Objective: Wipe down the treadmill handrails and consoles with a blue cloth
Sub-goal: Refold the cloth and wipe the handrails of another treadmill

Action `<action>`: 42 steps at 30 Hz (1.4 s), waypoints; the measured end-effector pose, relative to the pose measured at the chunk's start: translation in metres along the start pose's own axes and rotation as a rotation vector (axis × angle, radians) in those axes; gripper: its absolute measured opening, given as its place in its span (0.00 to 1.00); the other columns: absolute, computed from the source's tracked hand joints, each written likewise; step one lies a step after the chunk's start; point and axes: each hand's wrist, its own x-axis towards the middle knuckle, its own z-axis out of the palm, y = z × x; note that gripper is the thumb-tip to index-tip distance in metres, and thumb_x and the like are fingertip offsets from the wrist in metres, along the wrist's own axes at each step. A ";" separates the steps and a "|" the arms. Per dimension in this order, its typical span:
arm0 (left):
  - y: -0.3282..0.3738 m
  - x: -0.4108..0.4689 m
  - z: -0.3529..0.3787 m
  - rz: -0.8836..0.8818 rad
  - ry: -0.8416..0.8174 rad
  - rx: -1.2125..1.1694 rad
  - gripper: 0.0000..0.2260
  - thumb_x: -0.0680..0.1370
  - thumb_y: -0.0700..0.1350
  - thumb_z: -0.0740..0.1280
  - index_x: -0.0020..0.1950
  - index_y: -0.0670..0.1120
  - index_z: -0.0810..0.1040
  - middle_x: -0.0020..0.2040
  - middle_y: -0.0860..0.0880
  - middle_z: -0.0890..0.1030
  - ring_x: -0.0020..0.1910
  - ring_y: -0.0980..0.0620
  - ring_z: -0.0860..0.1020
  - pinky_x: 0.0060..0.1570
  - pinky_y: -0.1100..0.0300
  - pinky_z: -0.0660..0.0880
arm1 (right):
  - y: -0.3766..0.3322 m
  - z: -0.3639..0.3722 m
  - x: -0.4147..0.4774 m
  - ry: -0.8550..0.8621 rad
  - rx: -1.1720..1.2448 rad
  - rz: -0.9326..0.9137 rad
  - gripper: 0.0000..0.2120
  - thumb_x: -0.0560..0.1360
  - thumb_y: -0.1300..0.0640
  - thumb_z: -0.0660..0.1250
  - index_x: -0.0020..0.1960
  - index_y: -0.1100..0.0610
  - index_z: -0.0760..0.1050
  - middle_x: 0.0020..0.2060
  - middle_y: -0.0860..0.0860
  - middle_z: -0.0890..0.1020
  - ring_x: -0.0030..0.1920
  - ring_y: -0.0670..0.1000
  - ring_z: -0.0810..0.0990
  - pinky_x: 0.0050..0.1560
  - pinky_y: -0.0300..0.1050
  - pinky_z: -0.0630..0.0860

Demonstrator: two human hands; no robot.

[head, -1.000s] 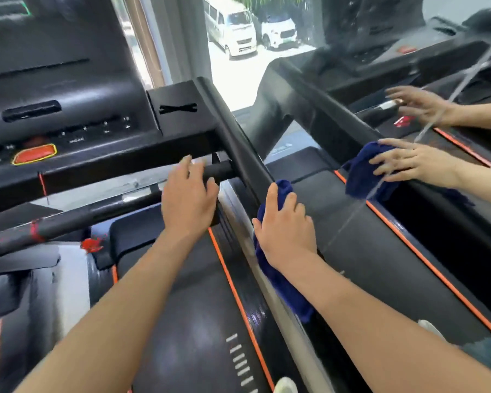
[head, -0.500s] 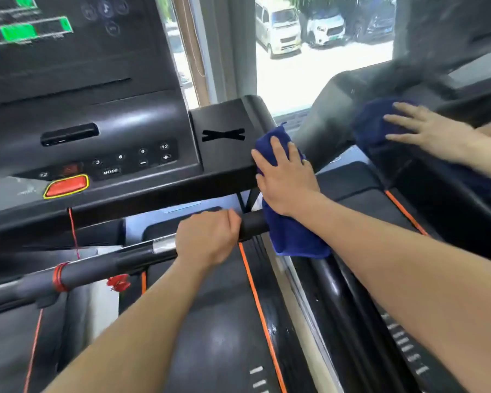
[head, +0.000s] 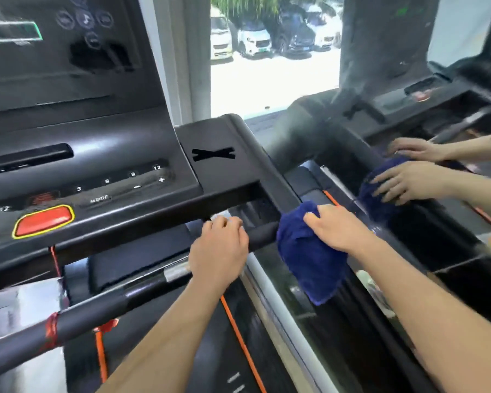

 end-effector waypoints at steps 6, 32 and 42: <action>-0.005 0.003 -0.018 -0.060 -0.186 -0.286 0.16 0.77 0.54 0.61 0.65 0.57 0.71 0.63 0.55 0.74 0.66 0.50 0.67 0.54 0.52 0.71 | -0.068 -0.052 -0.019 0.520 0.248 -0.130 0.14 0.78 0.47 0.58 0.42 0.55 0.72 0.42 0.55 0.80 0.45 0.60 0.77 0.46 0.52 0.72; 0.077 0.095 0.005 -0.600 -0.585 -0.877 0.30 0.78 0.62 0.53 0.71 0.43 0.70 0.67 0.43 0.74 0.64 0.44 0.73 0.64 0.55 0.67 | -0.044 0.010 0.052 -0.053 -0.075 -0.264 0.46 0.73 0.46 0.68 0.78 0.56 0.42 0.73 0.62 0.58 0.65 0.63 0.70 0.59 0.53 0.71; 0.014 0.053 -0.016 -0.565 -0.319 -0.652 0.17 0.77 0.56 0.59 0.51 0.45 0.80 0.51 0.42 0.83 0.53 0.41 0.78 0.48 0.53 0.72 | -0.115 0.044 0.081 0.307 -0.518 -0.724 0.40 0.71 0.58 0.71 0.77 0.62 0.54 0.76 0.62 0.58 0.76 0.60 0.56 0.72 0.62 0.58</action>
